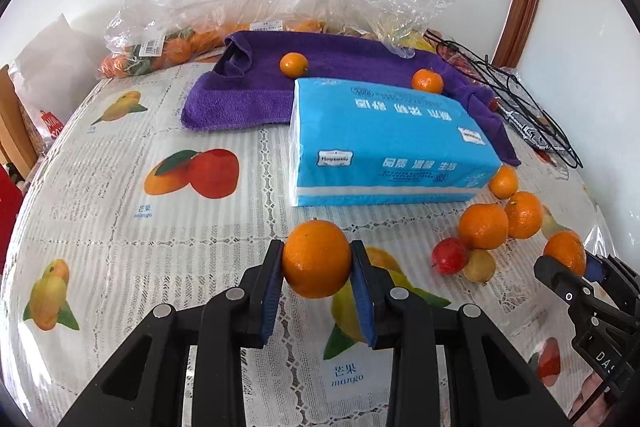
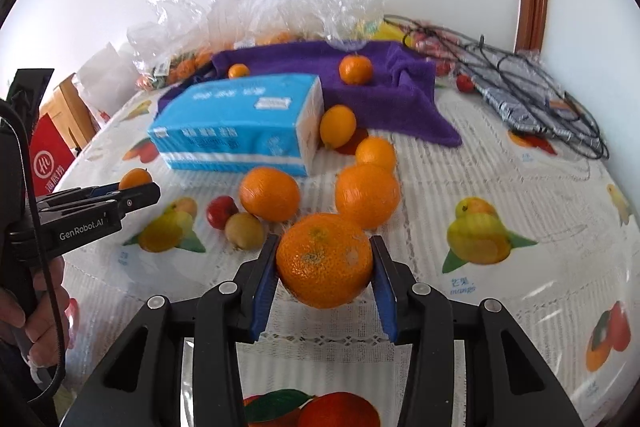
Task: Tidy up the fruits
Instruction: 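Carry both oranges onto the purple towel and open both grippers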
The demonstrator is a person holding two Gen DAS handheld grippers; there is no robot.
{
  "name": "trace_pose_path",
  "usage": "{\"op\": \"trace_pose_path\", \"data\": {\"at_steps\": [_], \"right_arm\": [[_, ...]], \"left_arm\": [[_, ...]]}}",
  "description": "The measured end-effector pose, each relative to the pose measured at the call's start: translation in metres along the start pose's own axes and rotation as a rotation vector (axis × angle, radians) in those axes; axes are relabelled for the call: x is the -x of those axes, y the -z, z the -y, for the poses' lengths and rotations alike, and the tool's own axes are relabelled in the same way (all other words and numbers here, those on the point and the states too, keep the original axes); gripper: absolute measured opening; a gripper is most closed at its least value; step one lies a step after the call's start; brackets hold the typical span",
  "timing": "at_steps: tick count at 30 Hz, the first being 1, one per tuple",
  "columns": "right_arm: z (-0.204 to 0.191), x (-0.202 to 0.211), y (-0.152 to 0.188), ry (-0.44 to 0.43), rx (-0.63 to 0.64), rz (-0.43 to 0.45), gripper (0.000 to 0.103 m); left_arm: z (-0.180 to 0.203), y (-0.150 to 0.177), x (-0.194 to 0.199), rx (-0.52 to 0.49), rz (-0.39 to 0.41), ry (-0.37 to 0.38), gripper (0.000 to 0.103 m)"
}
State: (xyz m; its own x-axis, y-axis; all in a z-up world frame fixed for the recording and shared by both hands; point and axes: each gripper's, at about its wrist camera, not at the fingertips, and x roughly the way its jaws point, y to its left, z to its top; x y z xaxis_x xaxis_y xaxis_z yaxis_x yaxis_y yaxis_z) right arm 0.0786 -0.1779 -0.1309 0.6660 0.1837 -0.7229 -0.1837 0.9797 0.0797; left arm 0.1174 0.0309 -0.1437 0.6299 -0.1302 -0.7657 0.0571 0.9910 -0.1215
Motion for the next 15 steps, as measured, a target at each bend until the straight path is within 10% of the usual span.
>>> {"op": "trace_pose_path", "data": {"at_steps": [15], "right_arm": [[-0.004,-0.014,-0.102,-0.022,0.001,0.126,0.043]], "left_arm": [[-0.002,-0.082,0.018,0.008,0.099,0.000,0.031]]}}
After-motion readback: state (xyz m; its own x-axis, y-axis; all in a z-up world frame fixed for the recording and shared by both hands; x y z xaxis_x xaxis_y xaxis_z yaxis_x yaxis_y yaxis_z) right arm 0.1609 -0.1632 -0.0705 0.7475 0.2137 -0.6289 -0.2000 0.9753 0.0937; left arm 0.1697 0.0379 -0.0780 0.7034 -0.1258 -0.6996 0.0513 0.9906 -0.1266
